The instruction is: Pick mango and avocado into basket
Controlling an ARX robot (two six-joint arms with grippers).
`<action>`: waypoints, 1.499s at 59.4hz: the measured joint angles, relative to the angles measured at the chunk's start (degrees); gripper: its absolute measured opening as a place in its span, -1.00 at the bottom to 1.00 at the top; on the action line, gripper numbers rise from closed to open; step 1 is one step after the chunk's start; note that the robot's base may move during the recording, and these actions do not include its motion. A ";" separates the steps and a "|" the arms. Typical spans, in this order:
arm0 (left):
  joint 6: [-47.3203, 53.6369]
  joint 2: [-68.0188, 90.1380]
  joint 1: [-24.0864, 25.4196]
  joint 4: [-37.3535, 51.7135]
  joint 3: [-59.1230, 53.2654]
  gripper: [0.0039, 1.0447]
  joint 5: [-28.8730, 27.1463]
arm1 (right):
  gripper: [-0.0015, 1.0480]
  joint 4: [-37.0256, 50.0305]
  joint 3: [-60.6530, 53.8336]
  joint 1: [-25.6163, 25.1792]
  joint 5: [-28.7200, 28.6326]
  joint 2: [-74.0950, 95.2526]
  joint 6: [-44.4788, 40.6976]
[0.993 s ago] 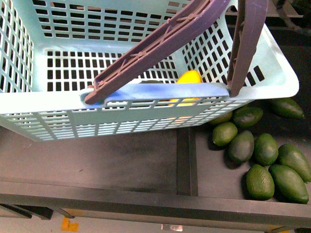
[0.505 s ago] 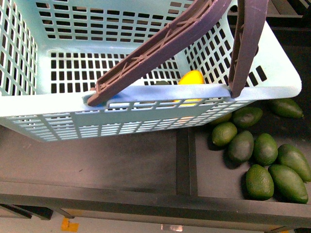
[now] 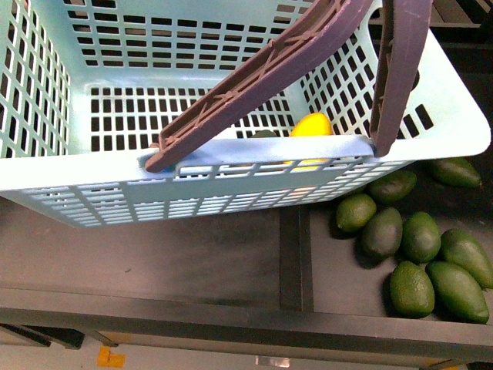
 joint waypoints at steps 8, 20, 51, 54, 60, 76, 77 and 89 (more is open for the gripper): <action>0.09 0.00 0.00 0.00 0.00 -0.75 0.04 | -0.96 -2.82 -3.37 -0.02 0.02 -6.19 -0.50; 0.04 0.00 0.00 0.00 0.00 -0.75 0.11 | -0.96 -2.27 -7.72 -0.02 0.00 -9.94 -0.50; 0.02 0.00 0.00 0.00 0.00 -0.75 0.11 | -0.96 -26.56 -9.92 -0.02 0.00 -37.90 -0.52; 0.02 0.00 0.00 0.00 0.00 -0.75 0.11 | -0.96 -28.06 -9.92 -0.02 0.00 -39.50 -0.52; 0.00 0.00 0.00 0.00 0.00 -0.75 0.11 | -0.96 -30.58 -9.94 -0.02 0.00 -42.16 -0.52; 0.00 0.00 0.00 0.00 0.00 -0.75 0.07 | -0.96 -36.48 -9.94 -0.02 0.02 -48.22 -0.52; 0.00 0.00 0.00 0.00 0.00 -0.75 0.09 | -0.96 -36.89 -9.94 -0.02 0.00 -48.63 -0.52; 0.00 0.00 0.00 0.00 0.00 -0.75 0.09 | -0.96 -40.22 -9.94 -0.02 0.02 -51.95 -0.52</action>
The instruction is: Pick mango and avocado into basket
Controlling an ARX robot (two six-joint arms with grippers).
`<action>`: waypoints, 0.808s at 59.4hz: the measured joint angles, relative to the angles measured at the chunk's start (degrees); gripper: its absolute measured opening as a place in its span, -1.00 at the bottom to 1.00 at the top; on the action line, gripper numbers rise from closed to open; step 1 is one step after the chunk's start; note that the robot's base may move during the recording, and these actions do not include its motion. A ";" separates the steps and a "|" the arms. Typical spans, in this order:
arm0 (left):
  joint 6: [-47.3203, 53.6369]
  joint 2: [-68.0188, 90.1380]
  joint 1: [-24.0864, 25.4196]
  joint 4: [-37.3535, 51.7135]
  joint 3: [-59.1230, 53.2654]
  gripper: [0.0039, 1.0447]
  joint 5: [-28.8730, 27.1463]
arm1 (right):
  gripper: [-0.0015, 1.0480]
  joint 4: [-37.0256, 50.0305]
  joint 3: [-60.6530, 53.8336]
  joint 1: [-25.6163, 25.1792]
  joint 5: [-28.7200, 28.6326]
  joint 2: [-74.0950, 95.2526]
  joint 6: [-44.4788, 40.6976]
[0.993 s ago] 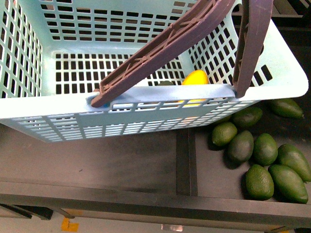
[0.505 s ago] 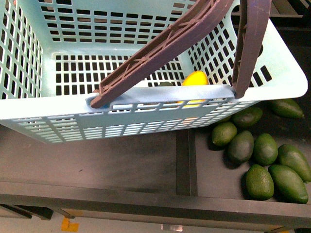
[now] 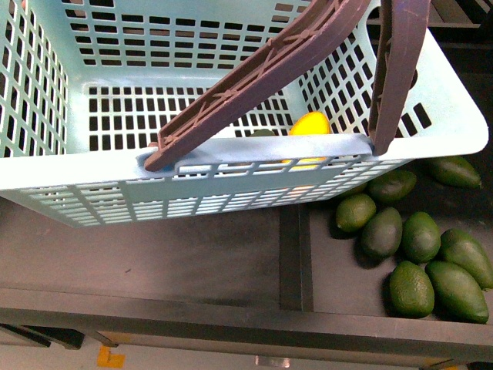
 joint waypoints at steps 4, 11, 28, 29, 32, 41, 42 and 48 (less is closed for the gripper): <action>0.00 0.00 0.00 0.00 0.00 -0.75 0.00 | -0.96 -1.11 0.00 0.00 0.00 -1.11 0.00; 0.00 0.00 0.00 0.00 0.00 -0.75 0.00 | -0.96 -2.95 0.00 0.00 0.00 -2.95 0.02; 0.02 0.00 0.00 0.00 0.00 -0.75 -0.04 | -0.96 -13.51 0.02 0.00 -0.02 -13.14 0.00; 0.11 0.00 0.00 0.00 0.00 -0.75 -0.04 | -0.96 -13.51 0.02 0.00 -0.04 -13.14 0.00; 0.15 0.00 0.00 0.00 0.00 -0.75 0.00 | -0.96 -13.53 0.02 0.00 -0.04 -13.16 0.00; -0.02 0.00 0.00 0.00 0.00 -0.75 0.02 | -0.78 -13.60 0.02 0.00 -0.04 -13.29 -0.09; 0.04 0.00 0.00 0.00 0.00 -0.75 0.00 | -0.68 -13.60 0.02 0.00 -0.04 -13.29 -0.09; 0.04 0.00 0.00 0.00 0.00 -0.75 0.00 | -0.38 -13.60 0.02 0.00 -0.04 -13.31 -0.09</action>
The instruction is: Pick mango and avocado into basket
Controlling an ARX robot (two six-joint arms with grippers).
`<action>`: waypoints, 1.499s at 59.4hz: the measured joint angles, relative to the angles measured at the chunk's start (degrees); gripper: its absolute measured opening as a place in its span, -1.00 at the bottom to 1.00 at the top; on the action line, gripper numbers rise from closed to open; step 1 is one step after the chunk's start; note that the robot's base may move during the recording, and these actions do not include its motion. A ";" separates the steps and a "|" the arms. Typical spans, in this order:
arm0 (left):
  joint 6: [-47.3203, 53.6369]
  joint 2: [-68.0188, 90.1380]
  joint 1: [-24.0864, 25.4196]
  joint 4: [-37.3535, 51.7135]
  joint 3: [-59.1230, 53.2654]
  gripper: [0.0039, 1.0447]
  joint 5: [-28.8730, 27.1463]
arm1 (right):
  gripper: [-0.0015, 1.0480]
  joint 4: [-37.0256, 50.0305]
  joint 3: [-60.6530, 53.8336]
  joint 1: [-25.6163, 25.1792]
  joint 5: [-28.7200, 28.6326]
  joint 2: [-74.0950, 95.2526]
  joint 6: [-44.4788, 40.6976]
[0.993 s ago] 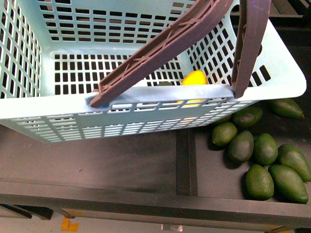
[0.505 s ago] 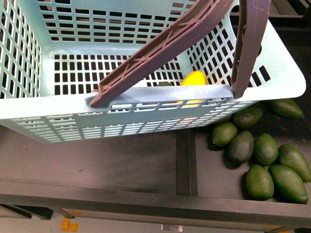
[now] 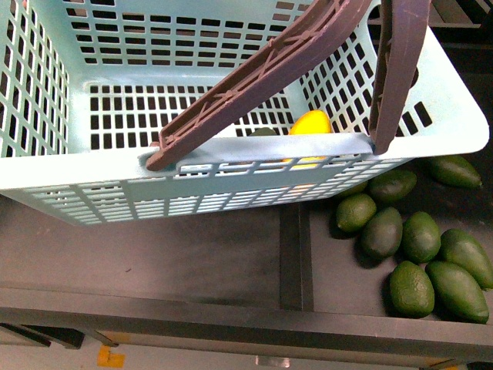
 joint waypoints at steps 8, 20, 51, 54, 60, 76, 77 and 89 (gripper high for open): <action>-0.02 0.00 0.00 0.00 0.00 -0.75 0.00 | 0.12 0.00 0.00 0.00 0.00 0.00 0.00; -0.02 0.00 0.00 0.00 0.00 -0.75 -0.02 | 0.83 0.00 0.00 0.00 0.00 0.00 0.00; -12.28 9.35 2.43 6.25 7.21 -0.75 -18.60 | 0.83 -0.02 0.00 0.00 -0.13 -0.04 -0.02; -14.01 10.69 3.15 5.77 7.78 -0.75 -18.25 | 0.83 -0.02 0.00 0.00 -0.13 -0.04 -0.02; -18.19 13.40 5.11 5.14 8.68 -0.75 -17.92 | 0.83 -0.02 0.00 0.00 -0.11 -0.04 -0.02; -33.11 27.76 15.19 4.85 20.46 -0.75 -23.58 | 0.83 -0.02 0.00 0.00 -0.11 -0.04 -0.04; -33.86 29.53 16.00 4.85 22.43 -0.75 -24.02 | 0.83 -0.02 0.00 0.00 -0.11 -0.04 -0.02; -37.44 41.90 19.82 3.65 37.70 -0.75 -25.83 | 0.83 -0.02 0.00 0.00 -0.11 -0.04 -0.04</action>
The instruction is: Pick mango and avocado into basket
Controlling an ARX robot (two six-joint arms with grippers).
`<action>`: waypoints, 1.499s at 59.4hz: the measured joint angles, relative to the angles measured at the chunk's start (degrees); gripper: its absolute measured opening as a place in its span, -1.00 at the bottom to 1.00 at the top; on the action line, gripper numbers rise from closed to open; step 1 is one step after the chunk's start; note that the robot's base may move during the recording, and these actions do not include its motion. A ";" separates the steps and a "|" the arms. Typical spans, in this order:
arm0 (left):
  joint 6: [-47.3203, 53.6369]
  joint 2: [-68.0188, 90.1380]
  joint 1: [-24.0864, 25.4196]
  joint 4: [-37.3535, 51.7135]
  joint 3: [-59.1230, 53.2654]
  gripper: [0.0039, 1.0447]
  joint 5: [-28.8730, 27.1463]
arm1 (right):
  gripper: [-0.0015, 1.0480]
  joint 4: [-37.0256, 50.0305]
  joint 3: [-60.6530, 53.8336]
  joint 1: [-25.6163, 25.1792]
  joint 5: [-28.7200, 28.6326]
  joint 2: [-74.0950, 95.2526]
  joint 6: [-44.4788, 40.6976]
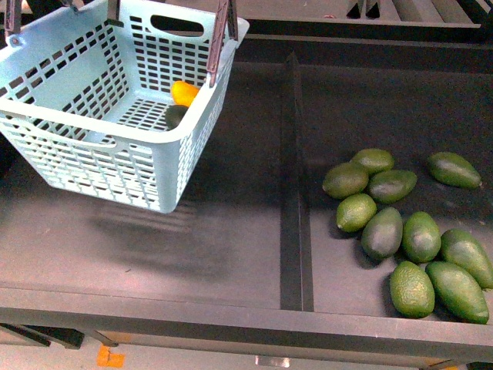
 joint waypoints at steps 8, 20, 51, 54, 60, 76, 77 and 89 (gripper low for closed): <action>-2.86 4.11 1.03 -0.11 3.45 -0.75 -0.55 | 0.83 0.00 0.00 0.00 0.00 0.00 0.02; -4.74 5.75 1.90 0.24 2.69 -0.75 0.48 | 0.83 0.00 0.00 0.00 0.00 0.00 0.00; -4.37 -10.47 4.57 6.08 -23.91 0.53 -0.87 | 0.83 0.00 0.00 0.00 0.00 0.00 0.00; -3.78 -14.25 5.14 4.79 -27.54 0.70 -1.75 | 0.83 0.00 0.00 0.00 0.00 0.00 0.02; -2.40 -23.98 6.19 3.06 -36.92 0.83 -4.57 | 0.83 0.00 0.00 0.00 0.00 0.00 0.02; 42.49 -29.79 7.82 50.71 -61.53 0.29 9.86 | 0.83 0.00 0.00 0.00 0.04 -0.02 0.02; 47.95 -30.60 7.85 54.73 -64.15 0.22 9.99 | 0.83 0.00 0.00 0.00 0.02 -0.02 0.02; 81.46 -44.13 9.55 74.01 -84.54 -0.68 11.15 | 0.83 0.00 0.00 0.00 0.00 -0.02 0.00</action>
